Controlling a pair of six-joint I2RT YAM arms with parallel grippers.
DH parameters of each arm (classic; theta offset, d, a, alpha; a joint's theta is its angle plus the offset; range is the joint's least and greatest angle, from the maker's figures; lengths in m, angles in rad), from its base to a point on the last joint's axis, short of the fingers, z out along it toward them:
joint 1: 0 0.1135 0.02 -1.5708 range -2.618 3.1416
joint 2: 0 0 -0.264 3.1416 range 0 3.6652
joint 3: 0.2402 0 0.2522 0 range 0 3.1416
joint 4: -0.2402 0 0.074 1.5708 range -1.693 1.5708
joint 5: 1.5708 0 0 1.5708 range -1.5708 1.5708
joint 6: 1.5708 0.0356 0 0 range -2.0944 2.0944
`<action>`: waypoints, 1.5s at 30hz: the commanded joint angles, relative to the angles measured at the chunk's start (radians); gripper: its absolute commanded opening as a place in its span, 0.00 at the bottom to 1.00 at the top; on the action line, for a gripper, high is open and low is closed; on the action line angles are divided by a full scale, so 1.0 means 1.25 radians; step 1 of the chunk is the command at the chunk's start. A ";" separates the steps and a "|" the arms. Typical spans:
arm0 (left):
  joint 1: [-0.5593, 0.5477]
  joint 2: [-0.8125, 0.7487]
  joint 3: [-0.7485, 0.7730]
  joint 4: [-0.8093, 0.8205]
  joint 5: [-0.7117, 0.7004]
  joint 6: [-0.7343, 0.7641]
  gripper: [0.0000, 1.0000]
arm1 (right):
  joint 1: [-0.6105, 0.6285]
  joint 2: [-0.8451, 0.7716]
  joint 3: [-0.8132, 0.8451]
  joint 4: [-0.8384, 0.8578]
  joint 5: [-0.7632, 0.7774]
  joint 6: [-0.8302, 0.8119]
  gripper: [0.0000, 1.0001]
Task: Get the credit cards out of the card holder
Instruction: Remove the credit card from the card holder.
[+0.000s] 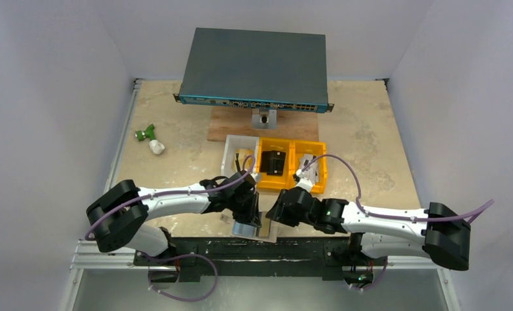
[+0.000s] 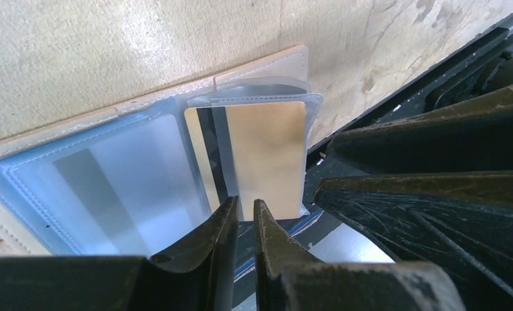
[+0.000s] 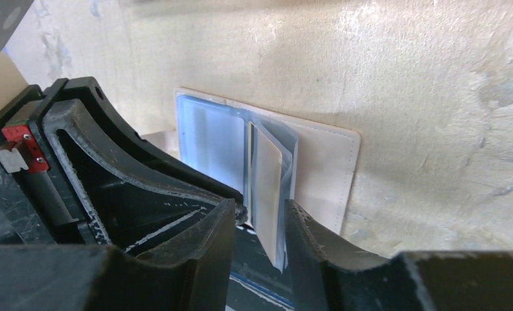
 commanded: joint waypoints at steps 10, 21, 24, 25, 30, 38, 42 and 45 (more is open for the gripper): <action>-0.002 -0.060 0.016 -0.064 -0.079 -0.003 0.16 | 0.040 0.085 0.118 -0.114 0.079 -0.045 0.12; 0.010 -0.029 0.014 -0.036 -0.042 0.009 0.17 | 0.040 0.137 0.059 -0.076 0.053 -0.017 0.06; 0.014 -0.020 0.012 -0.030 -0.033 0.013 0.19 | 0.041 0.148 0.046 -0.067 0.043 -0.009 0.04; 0.015 -0.019 0.011 -0.028 -0.032 0.015 0.20 | 0.040 0.153 0.040 -0.061 0.036 -0.008 0.03; 0.023 -0.006 0.003 -0.014 -0.020 0.018 0.22 | 0.040 0.170 0.027 -0.033 0.015 -0.011 0.02; 0.027 0.007 -0.007 0.002 -0.001 0.018 0.23 | 0.040 0.203 0.027 -0.016 0.001 -0.017 0.01; 0.029 -0.006 -0.016 -0.008 -0.008 0.014 0.24 | 0.040 0.206 0.021 -0.014 -0.001 -0.015 0.01; 0.033 -0.031 -0.026 -0.031 -0.029 0.015 0.24 | 0.040 0.207 0.018 -0.013 -0.002 -0.014 0.01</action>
